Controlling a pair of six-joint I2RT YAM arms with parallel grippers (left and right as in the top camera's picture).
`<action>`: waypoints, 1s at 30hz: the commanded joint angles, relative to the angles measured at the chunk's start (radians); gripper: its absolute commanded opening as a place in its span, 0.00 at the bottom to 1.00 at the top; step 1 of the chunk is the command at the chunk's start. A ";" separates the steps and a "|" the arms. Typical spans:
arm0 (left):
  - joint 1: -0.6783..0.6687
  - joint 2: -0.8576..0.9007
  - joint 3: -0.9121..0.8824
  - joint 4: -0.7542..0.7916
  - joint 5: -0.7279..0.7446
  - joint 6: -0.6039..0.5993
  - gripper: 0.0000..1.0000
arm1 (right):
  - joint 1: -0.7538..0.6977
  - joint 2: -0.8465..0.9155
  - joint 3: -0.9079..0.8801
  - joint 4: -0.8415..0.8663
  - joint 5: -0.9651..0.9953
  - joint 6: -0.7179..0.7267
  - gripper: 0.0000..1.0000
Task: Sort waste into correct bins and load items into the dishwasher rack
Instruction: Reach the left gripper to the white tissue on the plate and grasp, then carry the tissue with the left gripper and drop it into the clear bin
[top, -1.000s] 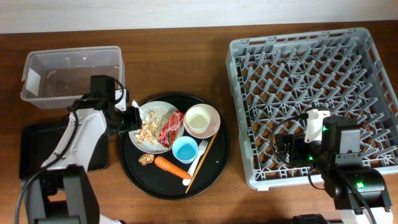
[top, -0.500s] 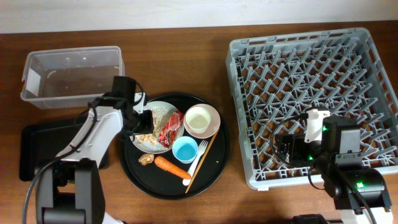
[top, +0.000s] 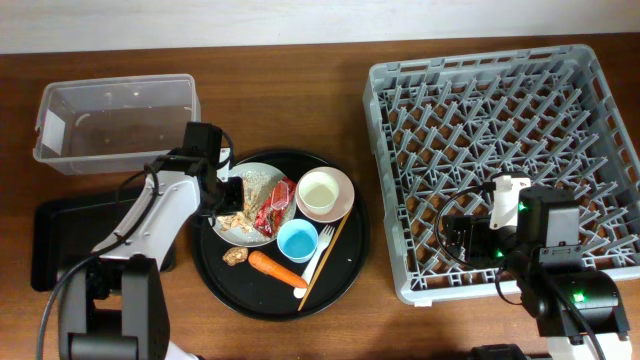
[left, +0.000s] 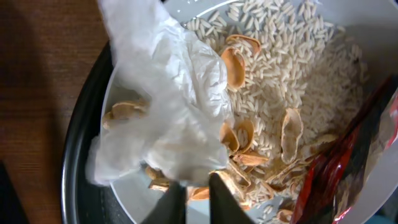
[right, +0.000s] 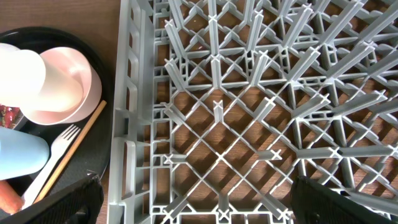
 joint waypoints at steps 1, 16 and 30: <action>-0.002 0.009 0.012 0.003 -0.011 -0.002 0.10 | 0.005 -0.002 0.021 0.000 -0.005 0.007 0.99; 0.000 -0.083 0.207 -0.170 -0.014 0.003 0.01 | 0.005 -0.002 0.021 0.000 -0.005 0.007 0.99; 0.113 -0.080 0.303 0.017 -0.265 0.002 0.01 | 0.005 -0.002 0.021 0.000 -0.005 0.007 0.99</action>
